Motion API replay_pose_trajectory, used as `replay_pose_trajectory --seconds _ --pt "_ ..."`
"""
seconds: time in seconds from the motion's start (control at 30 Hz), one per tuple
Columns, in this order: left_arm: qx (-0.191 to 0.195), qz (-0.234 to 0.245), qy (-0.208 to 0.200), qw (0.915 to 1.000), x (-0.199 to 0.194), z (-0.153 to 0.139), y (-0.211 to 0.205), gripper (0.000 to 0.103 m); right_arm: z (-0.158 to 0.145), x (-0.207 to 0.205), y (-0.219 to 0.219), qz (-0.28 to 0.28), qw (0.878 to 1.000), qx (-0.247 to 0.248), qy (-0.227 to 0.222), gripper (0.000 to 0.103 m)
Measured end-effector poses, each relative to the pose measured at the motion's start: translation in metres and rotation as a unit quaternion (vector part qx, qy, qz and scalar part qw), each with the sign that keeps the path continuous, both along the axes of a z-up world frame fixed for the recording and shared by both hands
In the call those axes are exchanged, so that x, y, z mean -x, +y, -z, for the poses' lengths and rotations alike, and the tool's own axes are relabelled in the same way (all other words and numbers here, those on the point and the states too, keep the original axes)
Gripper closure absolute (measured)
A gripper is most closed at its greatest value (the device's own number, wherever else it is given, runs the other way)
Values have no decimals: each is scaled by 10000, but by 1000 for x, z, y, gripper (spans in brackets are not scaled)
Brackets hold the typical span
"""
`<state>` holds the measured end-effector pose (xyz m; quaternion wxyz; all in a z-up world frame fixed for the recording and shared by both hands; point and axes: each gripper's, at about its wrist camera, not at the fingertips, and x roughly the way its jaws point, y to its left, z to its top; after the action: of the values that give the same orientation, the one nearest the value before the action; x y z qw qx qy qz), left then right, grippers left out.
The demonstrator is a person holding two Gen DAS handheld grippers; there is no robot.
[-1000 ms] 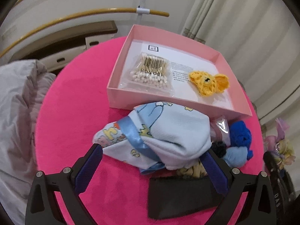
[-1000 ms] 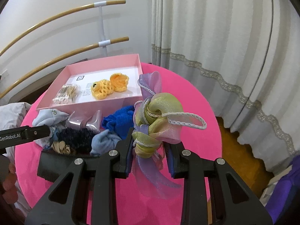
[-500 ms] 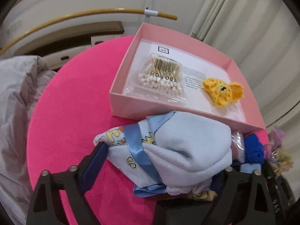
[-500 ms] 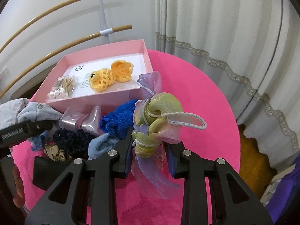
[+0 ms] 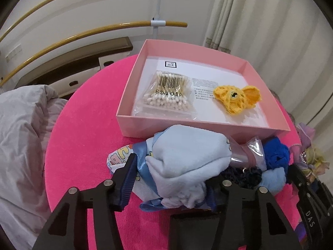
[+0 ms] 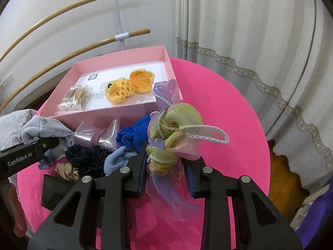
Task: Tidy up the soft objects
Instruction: 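Grasp the bath puff with the right gripper while the left grasps the light-blue printed cloth, then lift the bath puff and printed cloth and carry both over the pink box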
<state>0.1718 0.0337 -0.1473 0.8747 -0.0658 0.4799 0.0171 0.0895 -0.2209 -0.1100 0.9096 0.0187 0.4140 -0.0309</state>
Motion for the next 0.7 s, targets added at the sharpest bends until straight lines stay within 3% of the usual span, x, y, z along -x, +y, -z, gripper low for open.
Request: replay_pose_trajectory --seconds 0.37,0.7 --pt "-145 -21 -182 9997 14 -18 -3 53 -13 9 -1 9 9998 -66 -179 75" --pt "-324 -16 -559 9979 42 -50 -14 53 -44 24 3 -85 9977 -135 -654 75"
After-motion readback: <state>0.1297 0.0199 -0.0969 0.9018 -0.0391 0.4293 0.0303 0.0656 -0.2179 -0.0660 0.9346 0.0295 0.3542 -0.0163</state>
